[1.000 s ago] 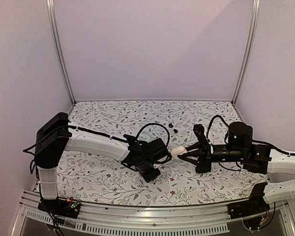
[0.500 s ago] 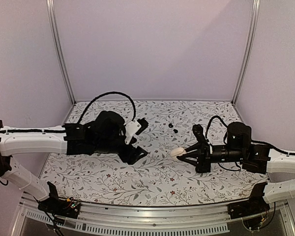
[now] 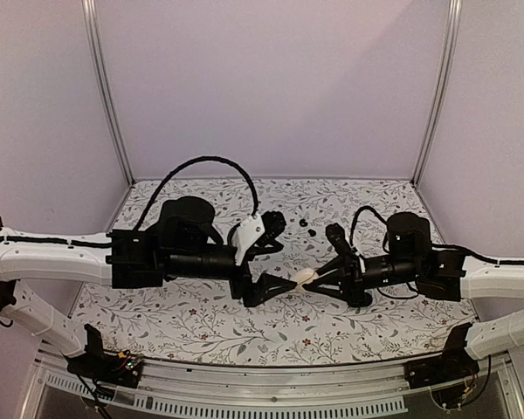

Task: Insert the wireless bluetooth earbuds into the charging case
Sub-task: Open the charging case.

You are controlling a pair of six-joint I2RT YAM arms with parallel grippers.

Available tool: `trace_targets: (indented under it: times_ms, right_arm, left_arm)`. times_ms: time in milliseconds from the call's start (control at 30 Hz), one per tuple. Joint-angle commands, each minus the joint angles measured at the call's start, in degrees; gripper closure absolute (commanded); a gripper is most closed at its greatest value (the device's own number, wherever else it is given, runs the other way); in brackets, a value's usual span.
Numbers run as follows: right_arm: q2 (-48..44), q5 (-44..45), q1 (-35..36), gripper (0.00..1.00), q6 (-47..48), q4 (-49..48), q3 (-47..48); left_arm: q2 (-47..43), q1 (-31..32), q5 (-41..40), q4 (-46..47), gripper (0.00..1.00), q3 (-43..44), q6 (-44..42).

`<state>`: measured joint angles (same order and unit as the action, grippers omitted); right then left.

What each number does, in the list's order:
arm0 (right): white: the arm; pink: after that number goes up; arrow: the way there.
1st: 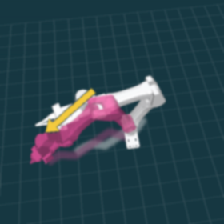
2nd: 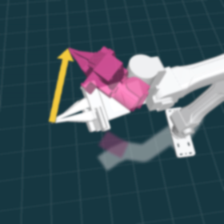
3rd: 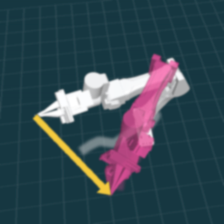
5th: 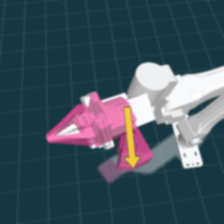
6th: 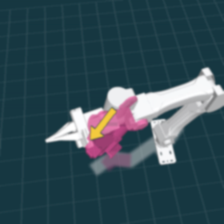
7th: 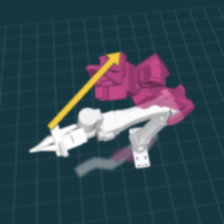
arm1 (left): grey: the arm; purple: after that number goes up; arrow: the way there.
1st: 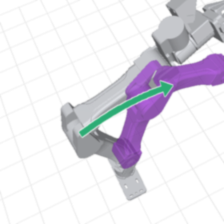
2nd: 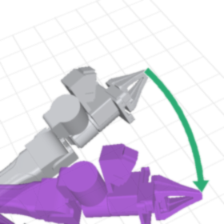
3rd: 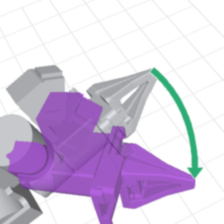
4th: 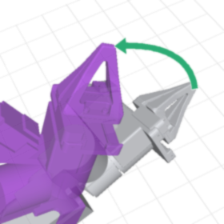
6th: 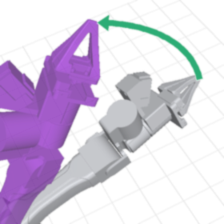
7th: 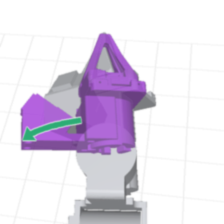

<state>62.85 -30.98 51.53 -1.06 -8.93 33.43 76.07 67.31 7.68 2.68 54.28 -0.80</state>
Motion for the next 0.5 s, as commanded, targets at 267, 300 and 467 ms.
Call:
trace_targets:
  times_ms: [267,300,467]
  right_arm:
    - [0.3,-4.7,2.7,1.00,0.4,-2.2,1.7]
    - [0.0,-5.2,2.8,1.00,0.4,-2.4,1.6]
    - [-0.9,-7.1,3.0,1.00,0.4,-2.7,1.5]
  left_arm:
    - [5.7,1.1,-1.9,-1.1,0.20,3.5,0.2]
    - [5.6,0.8,-2.2,-1.2,0.21,3.4,0.5]
    - [4.9,-0.4,-4.8,-2.5,0.23,3.1,0.4]
